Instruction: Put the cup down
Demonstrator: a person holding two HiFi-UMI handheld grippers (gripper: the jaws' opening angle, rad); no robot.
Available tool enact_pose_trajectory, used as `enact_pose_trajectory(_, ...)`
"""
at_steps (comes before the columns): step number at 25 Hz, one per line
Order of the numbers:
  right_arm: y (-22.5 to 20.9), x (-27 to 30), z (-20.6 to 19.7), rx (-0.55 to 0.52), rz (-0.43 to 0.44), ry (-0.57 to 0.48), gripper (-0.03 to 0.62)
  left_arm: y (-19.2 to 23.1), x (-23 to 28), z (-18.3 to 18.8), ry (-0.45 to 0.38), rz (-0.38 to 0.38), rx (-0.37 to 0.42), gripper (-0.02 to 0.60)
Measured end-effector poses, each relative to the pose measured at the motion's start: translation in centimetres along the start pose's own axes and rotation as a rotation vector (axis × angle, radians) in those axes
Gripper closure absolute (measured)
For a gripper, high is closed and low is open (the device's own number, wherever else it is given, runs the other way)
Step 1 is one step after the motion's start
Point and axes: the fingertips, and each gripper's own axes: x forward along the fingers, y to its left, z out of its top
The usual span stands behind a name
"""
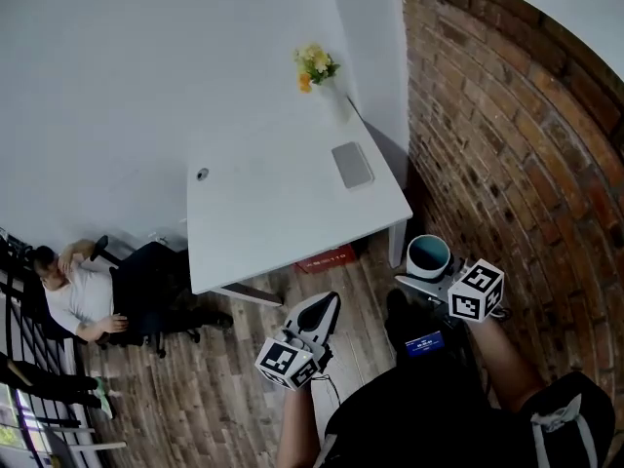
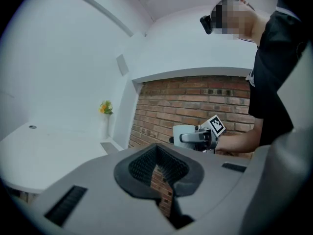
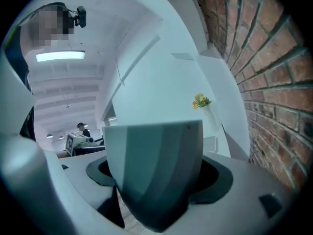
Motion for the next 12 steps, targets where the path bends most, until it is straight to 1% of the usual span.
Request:
enact_pose_trajectory(3, -3.5, 3.7, 2.5, -0.006, 0.026, 0.001, 0.189, 4.0, 3.2, 1.8, -0.006, 0.031, -0.019, 0.574)
enact_pose_trajectory(7, -8.3, 7.4, 5.6, 0.0, 0.053, 0.005, 0.189, 8.4, 8.0, 4.5, -0.021, 0.044, -0.007, 0.574)
enact_pose_trajectory(12, -12.7, 10.8, 8.4, -0.001, 0.074, 0.019, 0.189, 12.1, 13.0, 7.4, -0.04, 0.051, -0.004, 0.574)
